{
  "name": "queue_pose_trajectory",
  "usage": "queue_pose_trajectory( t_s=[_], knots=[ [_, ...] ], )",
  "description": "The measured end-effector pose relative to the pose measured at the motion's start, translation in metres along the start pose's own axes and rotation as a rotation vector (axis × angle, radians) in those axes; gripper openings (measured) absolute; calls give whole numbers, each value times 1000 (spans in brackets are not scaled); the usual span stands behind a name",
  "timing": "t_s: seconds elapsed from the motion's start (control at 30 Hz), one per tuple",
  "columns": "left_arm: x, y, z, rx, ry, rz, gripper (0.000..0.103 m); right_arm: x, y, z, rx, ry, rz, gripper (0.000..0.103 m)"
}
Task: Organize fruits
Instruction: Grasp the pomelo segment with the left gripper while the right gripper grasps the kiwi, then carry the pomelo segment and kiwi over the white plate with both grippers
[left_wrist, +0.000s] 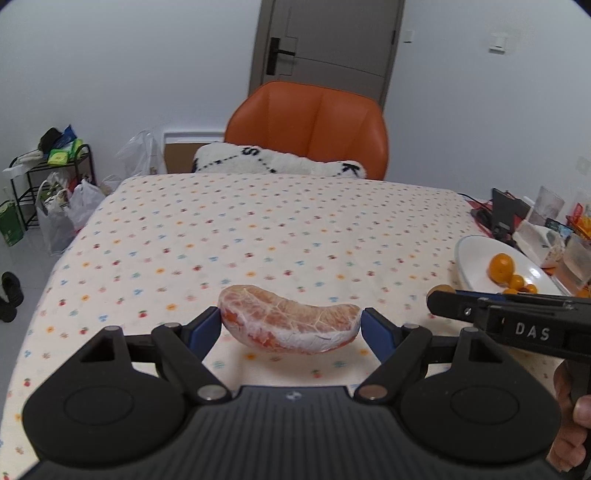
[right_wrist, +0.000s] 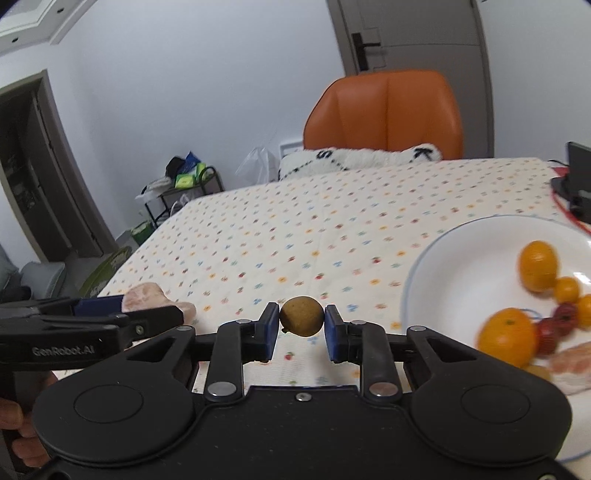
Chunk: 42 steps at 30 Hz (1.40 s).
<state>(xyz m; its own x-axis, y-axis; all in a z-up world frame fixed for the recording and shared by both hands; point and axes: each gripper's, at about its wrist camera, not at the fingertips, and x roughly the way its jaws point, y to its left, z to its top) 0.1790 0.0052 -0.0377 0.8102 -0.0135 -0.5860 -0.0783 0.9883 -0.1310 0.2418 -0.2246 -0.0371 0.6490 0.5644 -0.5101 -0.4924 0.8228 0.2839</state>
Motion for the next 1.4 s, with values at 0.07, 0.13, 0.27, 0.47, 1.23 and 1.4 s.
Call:
queue_pose_trajectory(
  t_s=[0.07, 0.13, 0.27, 0.47, 1.23, 1.4],
  knots=[
    [-1, -8, 2, 10, -6, -14, 81, -9, -6, 1, 9, -16, -11, 25],
    [-1, -18, 4, 21, -12, -27, 81, -17, -13, 3, 18, -32, -24, 25],
    [-1, -34, 6, 41, -18, -49, 81, -27, -25, 4, 30, -50, -49, 25],
    [1, -52, 8, 62, -19, -77, 81, -38, -44, 6, 54, -75, -93, 25],
    [11, -114, 11, 139, -19, -171, 81, -87, -106, -4, 144, -136, -221, 34],
    [16, -127, 9, 162, -10, -189, 81, -98, -115, -13, 164, -138, -232, 38]
  ],
)
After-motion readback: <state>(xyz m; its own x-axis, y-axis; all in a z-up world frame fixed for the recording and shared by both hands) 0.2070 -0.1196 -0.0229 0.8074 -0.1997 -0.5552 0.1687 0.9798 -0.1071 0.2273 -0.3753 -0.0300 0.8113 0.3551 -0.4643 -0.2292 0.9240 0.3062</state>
